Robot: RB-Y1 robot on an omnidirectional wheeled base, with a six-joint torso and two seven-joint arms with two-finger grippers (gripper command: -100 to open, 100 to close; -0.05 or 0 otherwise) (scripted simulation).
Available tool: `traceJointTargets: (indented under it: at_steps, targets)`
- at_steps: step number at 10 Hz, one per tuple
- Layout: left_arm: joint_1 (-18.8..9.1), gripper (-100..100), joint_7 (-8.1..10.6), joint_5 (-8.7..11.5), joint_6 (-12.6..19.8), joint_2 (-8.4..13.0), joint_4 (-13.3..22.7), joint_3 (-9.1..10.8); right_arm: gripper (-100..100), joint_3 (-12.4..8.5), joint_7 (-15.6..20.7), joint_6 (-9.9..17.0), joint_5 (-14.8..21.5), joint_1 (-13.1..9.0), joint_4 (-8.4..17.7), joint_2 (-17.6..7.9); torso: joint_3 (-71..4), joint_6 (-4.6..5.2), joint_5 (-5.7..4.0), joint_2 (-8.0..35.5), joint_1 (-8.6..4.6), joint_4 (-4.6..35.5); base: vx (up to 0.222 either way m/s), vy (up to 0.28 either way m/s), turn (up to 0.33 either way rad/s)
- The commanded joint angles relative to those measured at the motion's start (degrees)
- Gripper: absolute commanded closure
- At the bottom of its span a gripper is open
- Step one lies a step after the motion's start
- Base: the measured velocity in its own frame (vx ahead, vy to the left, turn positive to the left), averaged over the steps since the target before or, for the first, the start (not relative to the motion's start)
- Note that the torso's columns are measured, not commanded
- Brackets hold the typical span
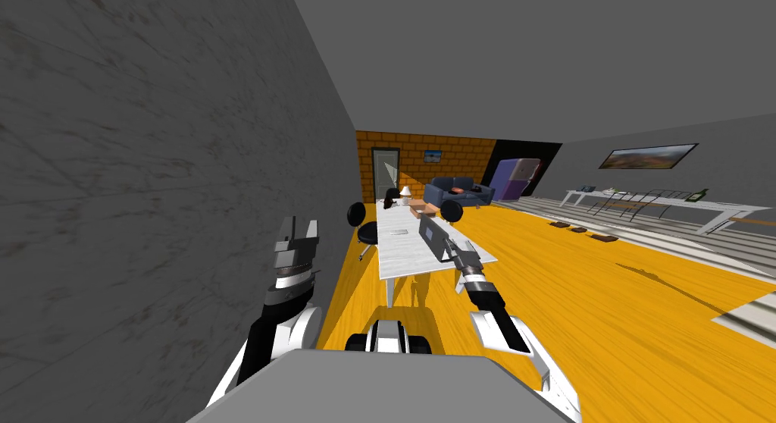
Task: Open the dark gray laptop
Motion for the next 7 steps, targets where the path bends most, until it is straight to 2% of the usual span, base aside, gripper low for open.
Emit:
traceJointTargets:
  at_steps: [1, 4, 5, 6, 7]
  targets:
    - [0.0, 0, 0.00, 0.0, 0.0, 0.0, 0.0, 0.00, -100, -0.5, 4.2, 1.0, 0.2, -0.7, 1.7, -0.6, 0.0, 0.00, -0.02, 0.0, -0.03, 0.0, 0.035, 0.052, -0.015]
    - [0.0, 0, 0.00, 0.0, 0.0, 0.0, 0.0, 0.00, -100, -1.4, 9.0, 2.4, 0.4, -1.6, 4.6, -1.8, 0.0, 0.00, -0.03, 0.1, -0.08, 0.0, 0.043, 0.042, -0.015]
    - [0.0, 0, 0.00, 0.0, 0.0, 0.0, 0.0, 0.00, -100, -1.4, 10.1, 2.4, 0.4, -1.6, 4.6, -1.8, 0.0, 0.00, -0.04, 0.0, -0.10, 0.0, 0.039, 0.030, -0.009]
    - [0.0, 0, 0.00, 0.0, 0.0, 0.0, 0.0, 0.00, -100, -1.9, 12.1, 3.2, 0.6, -2.1, 6.1, -2.5, 0.0, 0.00, -0.03, 0.1, -0.06, 0.0, 0.052, 0.038, -0.033]
    - [0.0, 0, 0.00, 0.0, 0.0, 0.0, 0.0, 0.00, -100, -1.9, 12.9, 3.2, 0.6, -2.1, 6.1, -2.5, 0.0, 0.01, -0.01, 0.0, -0.01, 0.0, 0.057, 0.010, -0.027]
